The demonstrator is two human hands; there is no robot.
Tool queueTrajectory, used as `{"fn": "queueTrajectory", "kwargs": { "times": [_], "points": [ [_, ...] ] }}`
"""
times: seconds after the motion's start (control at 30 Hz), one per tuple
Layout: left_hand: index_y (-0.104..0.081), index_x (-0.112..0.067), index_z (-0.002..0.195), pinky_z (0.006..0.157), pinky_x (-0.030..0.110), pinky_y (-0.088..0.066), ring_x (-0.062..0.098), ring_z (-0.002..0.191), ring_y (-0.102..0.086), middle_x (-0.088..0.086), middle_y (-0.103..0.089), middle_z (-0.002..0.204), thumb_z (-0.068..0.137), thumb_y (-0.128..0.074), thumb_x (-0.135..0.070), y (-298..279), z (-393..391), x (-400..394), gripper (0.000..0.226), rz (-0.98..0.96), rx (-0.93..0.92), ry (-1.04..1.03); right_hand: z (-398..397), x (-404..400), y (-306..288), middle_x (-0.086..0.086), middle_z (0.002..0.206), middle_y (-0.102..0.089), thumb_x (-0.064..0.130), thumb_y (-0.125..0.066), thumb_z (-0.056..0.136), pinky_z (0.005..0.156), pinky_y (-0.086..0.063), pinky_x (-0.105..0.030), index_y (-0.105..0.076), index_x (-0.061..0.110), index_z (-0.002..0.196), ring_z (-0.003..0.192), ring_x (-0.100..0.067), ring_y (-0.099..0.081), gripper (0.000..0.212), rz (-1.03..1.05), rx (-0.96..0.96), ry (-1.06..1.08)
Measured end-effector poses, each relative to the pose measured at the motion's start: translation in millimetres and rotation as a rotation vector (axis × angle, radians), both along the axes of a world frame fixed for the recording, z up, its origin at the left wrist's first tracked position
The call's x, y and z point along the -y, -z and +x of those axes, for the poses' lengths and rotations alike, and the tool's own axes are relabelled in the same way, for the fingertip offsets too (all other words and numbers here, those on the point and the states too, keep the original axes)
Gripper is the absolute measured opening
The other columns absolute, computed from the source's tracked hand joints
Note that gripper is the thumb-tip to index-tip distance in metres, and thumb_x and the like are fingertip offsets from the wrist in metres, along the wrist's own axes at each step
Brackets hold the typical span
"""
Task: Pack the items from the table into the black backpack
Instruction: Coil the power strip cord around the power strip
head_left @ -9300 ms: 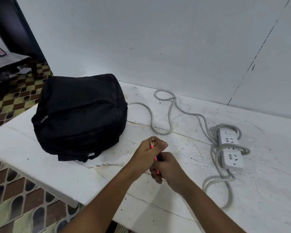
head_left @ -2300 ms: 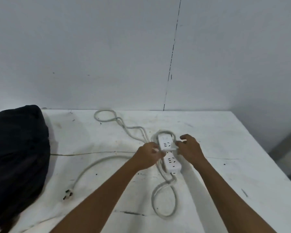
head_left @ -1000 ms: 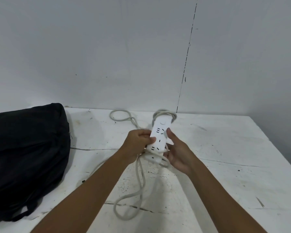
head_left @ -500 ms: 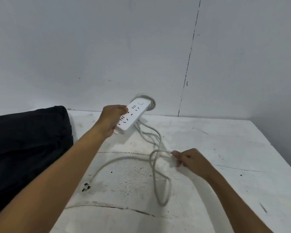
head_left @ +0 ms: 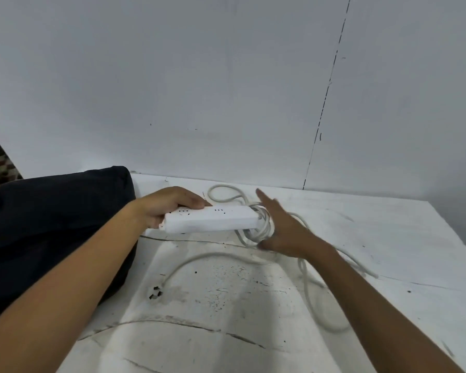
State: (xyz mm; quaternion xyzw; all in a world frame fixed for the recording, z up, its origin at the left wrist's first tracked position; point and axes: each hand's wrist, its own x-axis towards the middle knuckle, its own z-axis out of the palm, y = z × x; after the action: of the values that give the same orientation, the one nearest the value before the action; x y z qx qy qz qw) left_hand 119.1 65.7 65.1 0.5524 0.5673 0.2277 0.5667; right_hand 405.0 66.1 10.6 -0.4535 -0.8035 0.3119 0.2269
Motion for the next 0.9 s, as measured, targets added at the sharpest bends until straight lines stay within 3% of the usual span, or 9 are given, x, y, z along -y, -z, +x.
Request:
{"fn": "queueTrajectory", "kwargs": {
  "times": [0.1,0.23,0.3,0.5,0.63,0.67,0.73,0.8,0.9],
  "points": [
    [-0.074,-0.014,0.107,0.068,0.03,-0.053,0.027,0.091,-0.066,0.014,-0.07,0.112,0.053,-0.088,-0.042,-0.3,-15.0,9.4,0.062,-0.025,0.01,0.039,-21.1,-14.6,12.1,0.007,0.106,-0.06,0.01,-0.078,0.072,0.077,-0.046,-0.024,-0.037,0.022,0.139,0.088,-0.006,-0.059,0.079,-0.063,-0.102,0.009],
    [-0.071,-0.01,0.111,0.062,0.028,-0.05,0.031,0.086,-0.065,0.023,-0.068,0.11,0.056,-0.085,-0.053,2.9,-50.0,27.1,0.071,-0.031,0.06,0.096,-2.8,-37.1,15.5,-0.004,0.062,-0.057,0.003,-0.065,0.085,0.047,-0.039,-0.024,-0.068,0.003,0.091,0.044,-0.009,-0.047,0.007,-0.088,-0.198,0.169],
    [-0.071,-0.009,0.11,0.051,0.023,-0.048,0.022,0.067,-0.063,0.026,-0.067,0.104,0.056,-0.085,-0.056,4.2,-68.9,35.9,0.072,-0.007,0.076,0.111,15.5,-48.1,11.2,-0.005,0.051,-0.046,0.009,-0.064,0.087,0.043,-0.033,-0.023,-0.064,-0.003,0.078,0.039,-0.012,-0.042,0.015,-0.174,-0.373,0.353],
    [-0.071,-0.007,0.109,0.045,0.022,-0.049,0.014,0.06,-0.062,0.011,-0.07,0.093,0.046,-0.092,-0.049,12.8,-96.4,47.0,0.078,0.019,0.183,0.078,69.4,-70.7,4.3,-0.004,0.041,-0.043,-0.001,-0.048,0.093,0.03,-0.024,-0.012,-0.051,0.004,0.074,0.028,-0.008,-0.044,0.02,-0.637,-0.935,0.832],
    [-0.074,-0.007,0.105,0.054,0.024,-0.055,0.018,0.072,-0.068,0.014,-0.071,0.103,0.041,-0.095,-0.042,17.1,-98.5,47.1,0.076,0.041,0.171,0.051,81.1,-63.4,7.6,-0.016,0.076,-0.053,0.001,-0.06,0.088,0.036,-0.04,-0.016,-0.058,0.0,0.095,0.042,-0.016,-0.062,0.007,-0.556,-0.924,0.964],
    [-0.074,-0.007,0.104,0.055,0.024,-0.055,0.018,0.072,-0.068,0.014,-0.071,0.102,0.04,-0.095,-0.042,18.1,-98.9,46.1,0.076,0.048,0.174,0.041,78.6,-59.0,8.9,-0.021,0.092,-0.055,0.004,-0.067,0.084,0.044,-0.047,-0.022,-0.057,0.001,0.107,0.059,-0.021,-0.067,0.025,-0.449,-0.758,0.972],
    [-0.074,-0.006,0.104,0.054,0.023,-0.054,0.017,0.073,-0.067,0.013,-0.071,0.102,0.039,-0.095,-0.043,20.1,-95.5,43.6,0.077,0.073,0.189,0.032,65.6,-45.5,9.3,-0.02,0.126,-0.048,0.011,-0.07,0.079,0.084,-0.05,-0.032,-0.054,0.006,0.126,0.104,-0.028,-0.059,0.049,-0.069,-0.367,0.91],
    [-0.073,-0.005,0.104,0.057,0.022,-0.054,0.018,0.077,-0.068,0.014,-0.07,0.105,0.04,-0.095,-0.043,20.5,-88.0,37.6,0.077,0.089,0.219,0.04,34.4,-25.4,2.2,-0.008,0.139,-0.041,0.011,-0.062,0.075,0.108,-0.032,-0.025,-0.051,0.011,0.133,0.131,-0.022,-0.039,0.059,0.234,-0.235,0.512],
    [-0.074,-0.008,0.103,0.07,0.025,-0.055,0.022,0.088,-0.067,0.014,-0.069,0.111,0.042,-0.094,-0.042,18.2,-77.2,28.5,0.073,0.095,0.214,0.061,-20.7,-2.7,-2.1,0.007,0.144,-0.039,0.009,-0.063,0.081,0.108,-0.027,-0.017,-0.037,0.023,0.144,0.136,-0.009,-0.031,0.069,0.099,0.039,-0.039]
  ]
}}
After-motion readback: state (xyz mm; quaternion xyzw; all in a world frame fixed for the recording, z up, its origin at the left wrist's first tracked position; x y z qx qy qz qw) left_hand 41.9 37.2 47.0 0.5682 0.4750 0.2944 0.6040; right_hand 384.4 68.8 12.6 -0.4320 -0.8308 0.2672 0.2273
